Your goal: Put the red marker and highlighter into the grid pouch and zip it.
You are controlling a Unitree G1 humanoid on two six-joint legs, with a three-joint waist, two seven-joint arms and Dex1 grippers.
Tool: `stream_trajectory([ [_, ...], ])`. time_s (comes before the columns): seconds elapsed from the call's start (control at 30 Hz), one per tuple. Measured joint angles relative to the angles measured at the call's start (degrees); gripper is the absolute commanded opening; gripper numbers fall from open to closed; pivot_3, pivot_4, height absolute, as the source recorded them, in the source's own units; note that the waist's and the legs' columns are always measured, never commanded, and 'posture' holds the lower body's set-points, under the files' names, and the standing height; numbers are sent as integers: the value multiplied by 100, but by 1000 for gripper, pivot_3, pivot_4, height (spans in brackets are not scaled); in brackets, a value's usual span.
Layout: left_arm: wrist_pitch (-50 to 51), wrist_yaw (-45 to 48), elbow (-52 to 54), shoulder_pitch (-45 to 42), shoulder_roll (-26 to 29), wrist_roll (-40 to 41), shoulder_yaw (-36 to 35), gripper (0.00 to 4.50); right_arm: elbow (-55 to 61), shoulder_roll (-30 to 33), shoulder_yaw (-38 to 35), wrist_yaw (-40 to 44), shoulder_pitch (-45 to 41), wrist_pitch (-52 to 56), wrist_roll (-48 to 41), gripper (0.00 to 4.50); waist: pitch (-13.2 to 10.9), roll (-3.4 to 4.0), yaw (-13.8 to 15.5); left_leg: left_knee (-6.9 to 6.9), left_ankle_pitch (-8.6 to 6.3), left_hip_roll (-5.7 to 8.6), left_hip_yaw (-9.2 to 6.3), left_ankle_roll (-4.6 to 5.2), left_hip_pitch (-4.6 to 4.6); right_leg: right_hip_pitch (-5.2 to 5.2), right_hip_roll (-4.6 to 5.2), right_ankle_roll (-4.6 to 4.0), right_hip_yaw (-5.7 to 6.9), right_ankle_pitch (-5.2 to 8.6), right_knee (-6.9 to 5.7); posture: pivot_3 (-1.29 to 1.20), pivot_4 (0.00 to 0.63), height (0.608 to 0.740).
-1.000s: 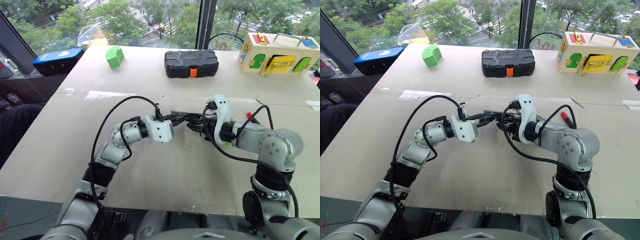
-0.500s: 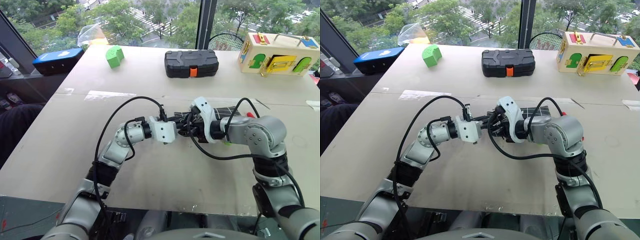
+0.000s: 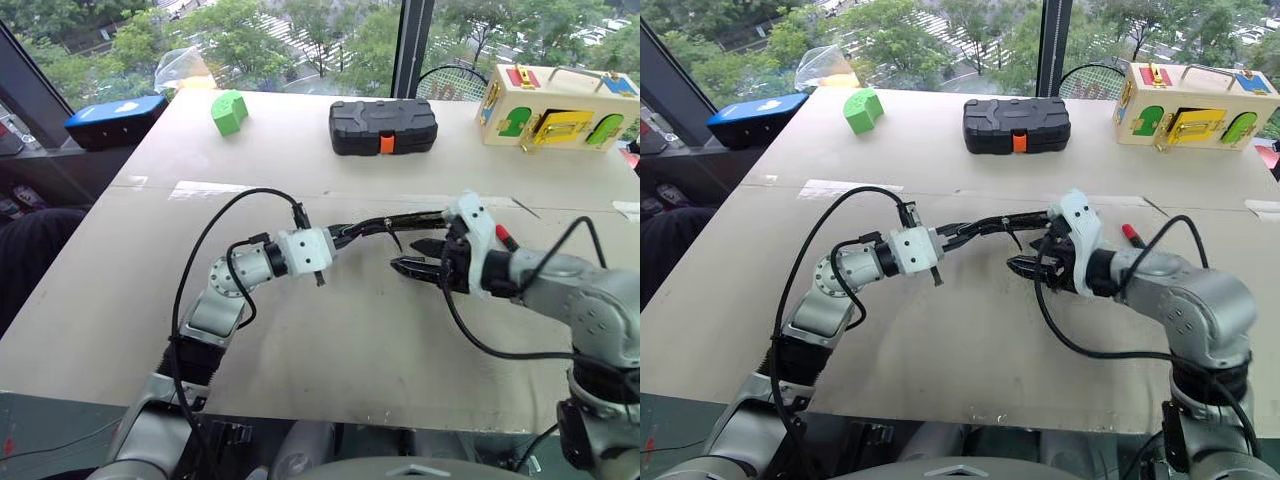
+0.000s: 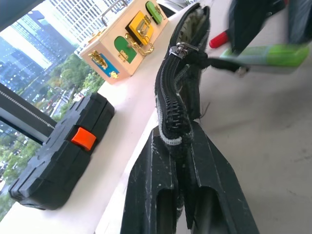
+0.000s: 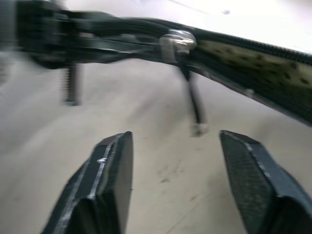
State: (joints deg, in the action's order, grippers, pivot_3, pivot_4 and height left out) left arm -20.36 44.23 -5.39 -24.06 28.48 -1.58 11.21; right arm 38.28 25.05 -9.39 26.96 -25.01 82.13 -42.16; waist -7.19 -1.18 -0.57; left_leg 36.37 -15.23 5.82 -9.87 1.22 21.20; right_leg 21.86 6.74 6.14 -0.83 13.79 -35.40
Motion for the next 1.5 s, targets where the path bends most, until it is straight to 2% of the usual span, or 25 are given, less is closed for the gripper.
stream_trajectory([
  [0.1,11,24,0,0,11,55,-2,0,218,-116,-558,-339,43,172,-63,400,1,-2,4,1,-2,1,1,3,-2,-1,0,0,0,0,-2,0,150,740],
  [0.13,11,37,0,0,14,61,-2,0,217,-186,-626,-446,43,201,-49,45,1,-2,4,1,0,0,1,1,-2,0,-1,0,0,0,-3,0,150,740],
  [0.4,-8,133,-8,-34,55,90,4,0,-385,-878,-753,-1358,-371,326,325,45,-2,3,5,0,9,1,2,-15,-2,1,0,-1,-2,0,-2,0,150,740],
  [0.53,-9,169,-7,-38,54,90,3,0,-615,-938,-701,-1512,-498,351,423,45,-1,3,10,-1,9,1,0,-16,-1,1,0,-1,-1,0,0,0,150,740],
  [0.67,-9,174,11,-37,14,95,7,0,-845,-180,493,-1498,-499,-10,942,45,-3,5,-4,-1,9,1,3,-16,-2,1,1,-1,-1,0,-1,0,150,740],
  [0.7,-9,178,26,-35,-10,107,9,0,-929,125,1136,-1419,-510,-483,1267,45,-2,4,-14,-1,9,1,5,-16,-3,1,1,0,-1,0,-1,0,150,740],
  [0.73,-9,179,29,-36,-17,109,11,0,-951,161,1236,-1395,-513,-567,1312,45,-2,4,-19,-2,9,1,4,-16,-2,1,1,0,-1,0,0,0,150,740],
  [0.8,-9,182,32,-32,-46,110,15,0,-1035,568,2104,-1157,-621,-1226,1769,45,-4,6,-26,-1,9,1,6,-16,-2,2,1,0,-1,0,0,0,150,740],
  [0.87,-8,198,33,-26,-76,112,25,0,-1213,1102,3238,-779,-933,-2324,2595,45,-3,4,-31,0,10,2,7,-16,-3,1,0,3,2,1,2,0,150,740],
  [0.97,-5,223,35,-19,-92,115,57,0,-1488,1531,4128,-395,-1241,-3323,3460,45,-3,3,-17,1,10,2,2,-17,-2,0,-1,3,7,2,4,0,150,740],
  [1.07,9,223,28,-13,-100,115,56,0,-1977,1926,4716,206,-1409,-4509,4392,1306,-3,-2,0,3,10,2,0,-17,1,-3,0,3,9,1,10,0,150,740],
  [1.13,12,222,10,-13,-100,115,56,0,-2179,2043,4774,496,-1407,-4946,4760,2406,-4,-2,-7,2,10,1,1,-17,0,-2,-1,2,7,1,10,0,150,740],
  [1.23,16,221,-17,-14,-100,115,54,0,-2319,2142,4773,665,-1406,-5346,5149,3586,-4,-2,-7,2,10,-1,0,-18,0,-2,-2,2,7,1,10,0,150,740],
  [1.27,16,221,-27,-14,-100,115,54,0,-2353,2147,4770,707,-1405,-5450,5255,3820,-4,-2,-7,2,10,0,1,-18,0,-2,-2,2,7,1,10,0,150,740],
  [1.3,16,223,-32,-14,-103,115,57,0,-2369,2146,4756,820,-1400,-5635,5406,4449,-4,-2,-6,2,10,0,1,-18,0,-2,-2,2,6,1,10,0,150,740],
  [1.43,34,227,-34,-14,-117,116,63,0,-2322,2138,4548,1057,-1270,-5787,5548,4449,-3,-3,19,2,10,0,-1,-18,1,-2,-1,1,6,0,10,0,150,740],
  [1.5,48,225,-44,-21,-129,124,65,0,-2055,2038,4211,1210,-1024,-5454,5386,4449,-3,-3,32,2,10,-1,-2,-18,2,-3,-2,1,6,0,12,0,150,740],
])
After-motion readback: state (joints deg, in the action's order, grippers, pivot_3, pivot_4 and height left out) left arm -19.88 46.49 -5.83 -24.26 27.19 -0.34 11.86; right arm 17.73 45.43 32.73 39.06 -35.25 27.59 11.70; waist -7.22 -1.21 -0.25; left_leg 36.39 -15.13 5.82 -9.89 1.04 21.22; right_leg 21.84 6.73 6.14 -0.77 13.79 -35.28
